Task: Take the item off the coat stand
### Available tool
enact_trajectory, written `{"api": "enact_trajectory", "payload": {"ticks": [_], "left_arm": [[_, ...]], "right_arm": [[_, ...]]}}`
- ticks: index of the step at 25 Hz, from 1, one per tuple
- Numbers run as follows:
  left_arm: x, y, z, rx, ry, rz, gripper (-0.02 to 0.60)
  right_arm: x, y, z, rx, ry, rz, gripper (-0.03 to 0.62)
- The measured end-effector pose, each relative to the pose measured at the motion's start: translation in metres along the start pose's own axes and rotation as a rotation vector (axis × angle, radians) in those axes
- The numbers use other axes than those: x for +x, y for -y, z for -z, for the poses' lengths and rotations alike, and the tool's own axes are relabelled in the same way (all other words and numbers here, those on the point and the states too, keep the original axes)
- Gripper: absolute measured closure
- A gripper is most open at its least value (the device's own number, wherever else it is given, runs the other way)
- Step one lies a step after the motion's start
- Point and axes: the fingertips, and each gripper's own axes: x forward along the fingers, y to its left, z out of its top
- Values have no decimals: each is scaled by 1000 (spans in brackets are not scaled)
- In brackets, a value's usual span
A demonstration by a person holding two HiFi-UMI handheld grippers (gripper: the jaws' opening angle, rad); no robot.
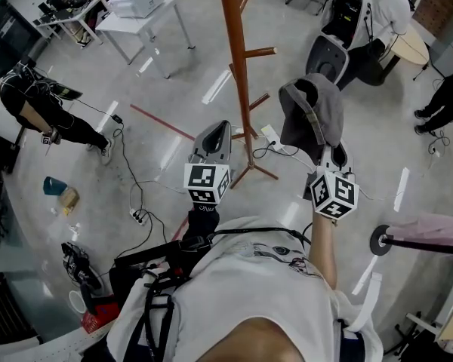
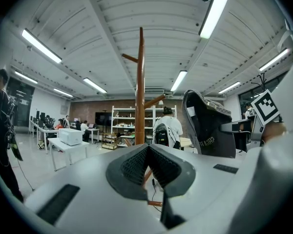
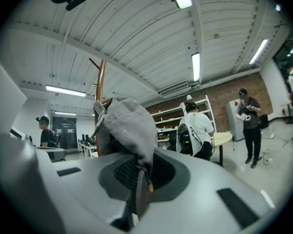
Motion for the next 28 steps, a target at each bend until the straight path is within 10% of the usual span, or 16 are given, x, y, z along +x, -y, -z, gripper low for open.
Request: {"api": "enact_trajectory", "payload": {"ticks": [28], "left_arm": [[-4, -3, 3, -5, -2, -22, 577]], "right_arm": [[3, -6, 3, 8, 3, -23, 577]]}}
